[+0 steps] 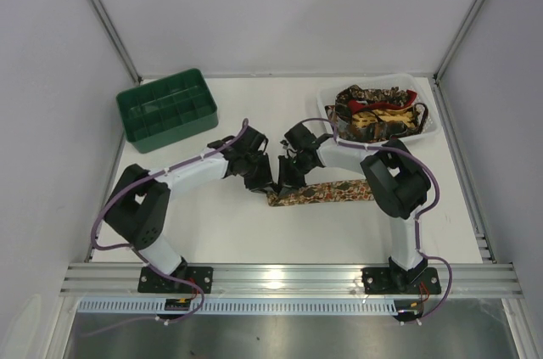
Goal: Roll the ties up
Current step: Roll the tie
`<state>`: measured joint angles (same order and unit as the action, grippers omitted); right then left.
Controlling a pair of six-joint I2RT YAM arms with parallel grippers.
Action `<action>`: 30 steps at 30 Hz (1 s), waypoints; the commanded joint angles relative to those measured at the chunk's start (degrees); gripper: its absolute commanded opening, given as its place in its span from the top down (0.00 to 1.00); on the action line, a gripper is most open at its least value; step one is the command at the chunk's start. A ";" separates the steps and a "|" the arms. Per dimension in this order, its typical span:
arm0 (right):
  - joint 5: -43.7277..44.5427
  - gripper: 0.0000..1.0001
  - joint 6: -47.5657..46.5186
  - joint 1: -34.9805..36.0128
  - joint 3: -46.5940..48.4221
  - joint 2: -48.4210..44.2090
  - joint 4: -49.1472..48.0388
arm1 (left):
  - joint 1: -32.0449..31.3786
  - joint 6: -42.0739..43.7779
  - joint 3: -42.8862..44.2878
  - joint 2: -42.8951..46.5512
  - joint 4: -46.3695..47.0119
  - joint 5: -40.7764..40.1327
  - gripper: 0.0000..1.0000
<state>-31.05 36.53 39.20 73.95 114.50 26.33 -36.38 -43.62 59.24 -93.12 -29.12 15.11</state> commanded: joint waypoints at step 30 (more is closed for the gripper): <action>3.36 1.00 -3.58 -8.44 -3.11 -9.73 4.08 | -4.22 1.25 5.53 -4.53 2.40 1.06 0.34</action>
<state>-27.77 33.82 30.63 71.05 107.55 29.63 -40.34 -43.40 65.60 -101.62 -27.94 16.43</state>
